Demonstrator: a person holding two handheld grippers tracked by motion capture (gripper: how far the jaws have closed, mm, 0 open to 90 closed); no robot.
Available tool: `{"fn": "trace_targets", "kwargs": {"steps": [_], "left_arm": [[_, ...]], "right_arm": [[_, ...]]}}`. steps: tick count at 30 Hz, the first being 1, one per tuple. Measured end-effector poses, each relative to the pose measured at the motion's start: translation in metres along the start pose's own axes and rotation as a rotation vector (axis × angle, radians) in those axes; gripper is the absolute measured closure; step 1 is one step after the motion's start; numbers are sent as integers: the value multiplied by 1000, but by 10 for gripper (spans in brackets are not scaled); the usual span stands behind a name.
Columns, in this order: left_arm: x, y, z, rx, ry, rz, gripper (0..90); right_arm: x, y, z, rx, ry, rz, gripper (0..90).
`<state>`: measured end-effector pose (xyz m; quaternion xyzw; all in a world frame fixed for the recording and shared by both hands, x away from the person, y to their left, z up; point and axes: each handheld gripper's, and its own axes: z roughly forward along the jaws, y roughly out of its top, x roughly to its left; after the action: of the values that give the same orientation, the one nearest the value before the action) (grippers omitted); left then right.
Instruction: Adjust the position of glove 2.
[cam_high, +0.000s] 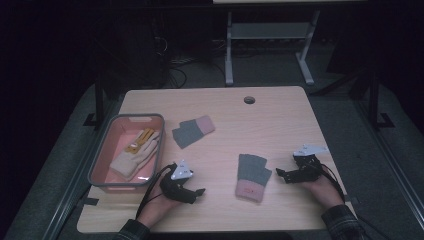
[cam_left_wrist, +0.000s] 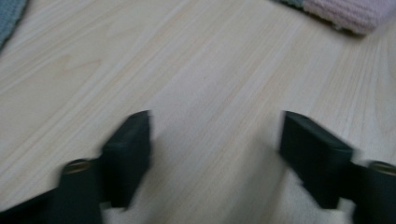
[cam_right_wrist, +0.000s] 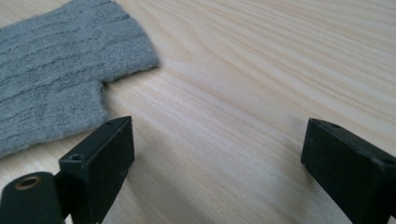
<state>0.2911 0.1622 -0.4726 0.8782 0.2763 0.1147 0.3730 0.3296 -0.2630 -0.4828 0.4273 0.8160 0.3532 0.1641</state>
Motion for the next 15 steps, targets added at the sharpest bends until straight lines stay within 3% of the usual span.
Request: {"fn": "trace_targets", "kwargs": {"steps": [10,15], "left_arm": [[8,21,9,45,36,-77,770],[15,32,15,52,59,-101,894]], "right_arm": [[1,0,0,0,-5,7,94],[1,0,0,0,-5,9,94]]}}
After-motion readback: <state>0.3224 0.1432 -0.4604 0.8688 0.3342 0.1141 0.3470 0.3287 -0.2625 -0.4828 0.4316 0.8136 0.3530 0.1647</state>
